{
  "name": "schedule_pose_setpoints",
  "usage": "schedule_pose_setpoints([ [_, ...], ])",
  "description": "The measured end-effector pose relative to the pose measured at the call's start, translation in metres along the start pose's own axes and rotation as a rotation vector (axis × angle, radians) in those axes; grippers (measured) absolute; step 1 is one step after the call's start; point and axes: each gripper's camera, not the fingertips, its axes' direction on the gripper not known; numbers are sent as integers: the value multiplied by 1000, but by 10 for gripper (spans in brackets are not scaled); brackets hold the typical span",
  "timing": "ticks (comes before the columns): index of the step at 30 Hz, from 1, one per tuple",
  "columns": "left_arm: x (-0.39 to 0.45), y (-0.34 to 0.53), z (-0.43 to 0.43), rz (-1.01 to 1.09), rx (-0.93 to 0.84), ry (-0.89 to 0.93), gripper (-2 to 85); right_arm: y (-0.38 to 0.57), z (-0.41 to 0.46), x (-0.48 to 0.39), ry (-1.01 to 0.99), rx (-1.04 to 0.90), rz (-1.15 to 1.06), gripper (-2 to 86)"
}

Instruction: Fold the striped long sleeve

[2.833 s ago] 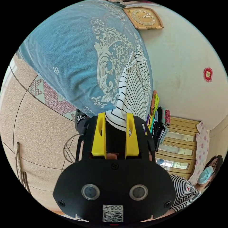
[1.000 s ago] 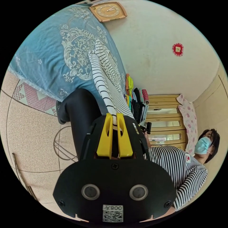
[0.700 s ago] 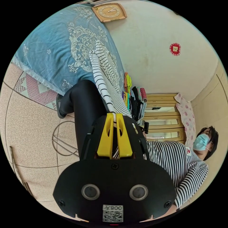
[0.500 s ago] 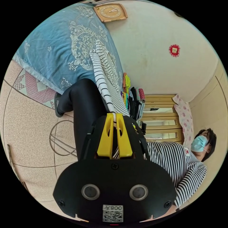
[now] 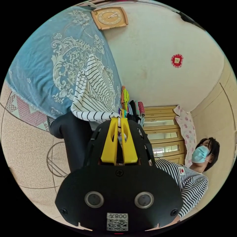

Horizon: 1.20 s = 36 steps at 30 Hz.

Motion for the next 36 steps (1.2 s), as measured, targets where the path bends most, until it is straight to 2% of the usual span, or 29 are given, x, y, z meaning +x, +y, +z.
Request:
schedule_pose_setpoints([
  [10, 7, -195, 91, 77, 13, -42, 19, -211, 55, 35, 84, 42, -35, 9],
  [20, -44, -381, 194, 18, 28, -103, 20, -420, 157, 102, 140, 0, -6, 10],
  [27, -91, -475, 267, -36, -5, -161, 21, -507, 228, 154, 163, -46, 57, 11],
  [36, -124, -553, 336, -57, -33, -228, 32, -586, 301, 194, 153, -84, 139, 12],
])
